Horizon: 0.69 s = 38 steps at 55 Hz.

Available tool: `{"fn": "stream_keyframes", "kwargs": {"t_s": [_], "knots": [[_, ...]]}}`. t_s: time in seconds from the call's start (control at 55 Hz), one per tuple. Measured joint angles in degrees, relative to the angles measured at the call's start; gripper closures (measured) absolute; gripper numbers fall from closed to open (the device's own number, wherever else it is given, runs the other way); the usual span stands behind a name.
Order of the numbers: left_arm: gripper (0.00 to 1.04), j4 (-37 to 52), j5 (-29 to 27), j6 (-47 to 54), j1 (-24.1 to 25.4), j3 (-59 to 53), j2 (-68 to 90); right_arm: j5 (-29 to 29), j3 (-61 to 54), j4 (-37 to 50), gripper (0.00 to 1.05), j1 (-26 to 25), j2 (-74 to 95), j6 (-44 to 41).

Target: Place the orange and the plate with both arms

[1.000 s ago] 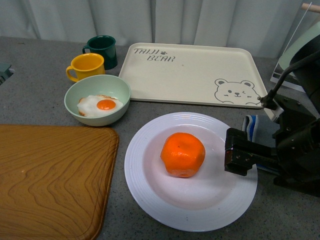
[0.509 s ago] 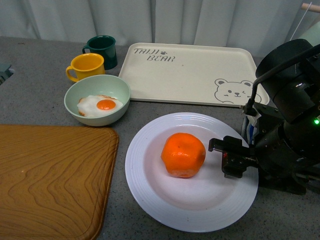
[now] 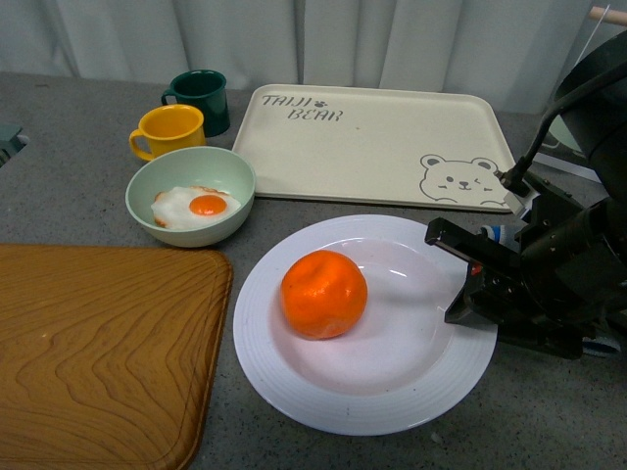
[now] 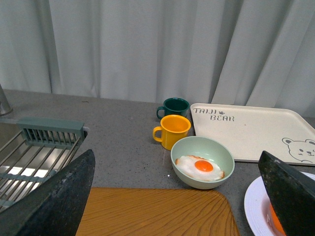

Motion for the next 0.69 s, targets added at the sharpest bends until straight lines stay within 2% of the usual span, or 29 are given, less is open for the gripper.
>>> {"fn": "stream_keyframes", "kwargs": {"t_s": [0.127, 0.273, 0.509, 0.691], "knots": [[0.07, 0.0, 0.0, 0.0, 0.0, 0.0, 0.0, -2.75, -2.19, 4.07, 0.9, -0.83, -0.63, 2.58], [0.07, 0.0, 0.0, 0.0, -0.02, 0.0, 0.0, -6.47, -5.9, 12.74, 0.94, -2.01, -1.4, 6.93], [0.07, 0.0, 0.0, 0.0, 0.0, 0.0, 0.0, -9.92, -9.99, 25.38, 1.02, -3.43, -1.86, 12.33], [0.07, 0.0, 0.0, 0.0, 0.0, 0.0, 0.0, -11.34, -12.63, 34.25, 1.03, -4.28, -2.03, 14.27]]}}
